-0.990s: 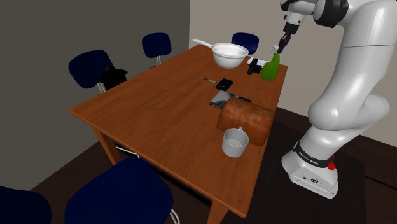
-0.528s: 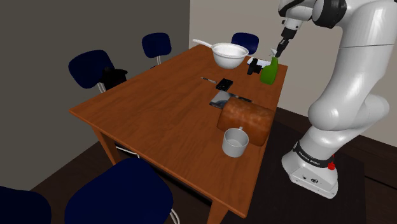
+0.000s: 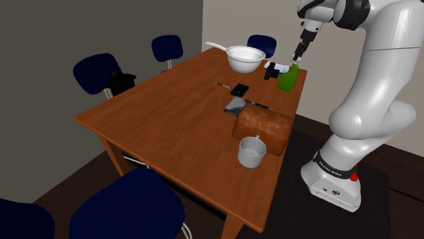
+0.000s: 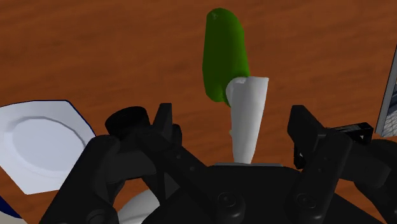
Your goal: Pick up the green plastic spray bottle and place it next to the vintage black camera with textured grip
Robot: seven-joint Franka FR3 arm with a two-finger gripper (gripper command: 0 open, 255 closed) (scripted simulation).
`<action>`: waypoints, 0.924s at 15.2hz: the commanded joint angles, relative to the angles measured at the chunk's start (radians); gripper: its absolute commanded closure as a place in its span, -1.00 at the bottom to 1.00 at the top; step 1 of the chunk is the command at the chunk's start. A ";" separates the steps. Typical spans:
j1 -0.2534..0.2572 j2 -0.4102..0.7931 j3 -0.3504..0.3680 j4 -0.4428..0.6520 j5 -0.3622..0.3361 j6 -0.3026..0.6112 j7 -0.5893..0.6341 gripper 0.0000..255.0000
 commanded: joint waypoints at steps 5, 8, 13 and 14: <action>-0.009 -0.014 -0.007 0.080 -0.012 -0.093 0.010 -1.00; -0.013 -0.016 -0.009 0.105 -0.014 -0.118 0.012 -1.00; -0.013 -0.016 -0.009 0.105 -0.014 -0.118 0.012 -1.00; -0.013 -0.016 -0.009 0.105 -0.014 -0.118 0.012 -1.00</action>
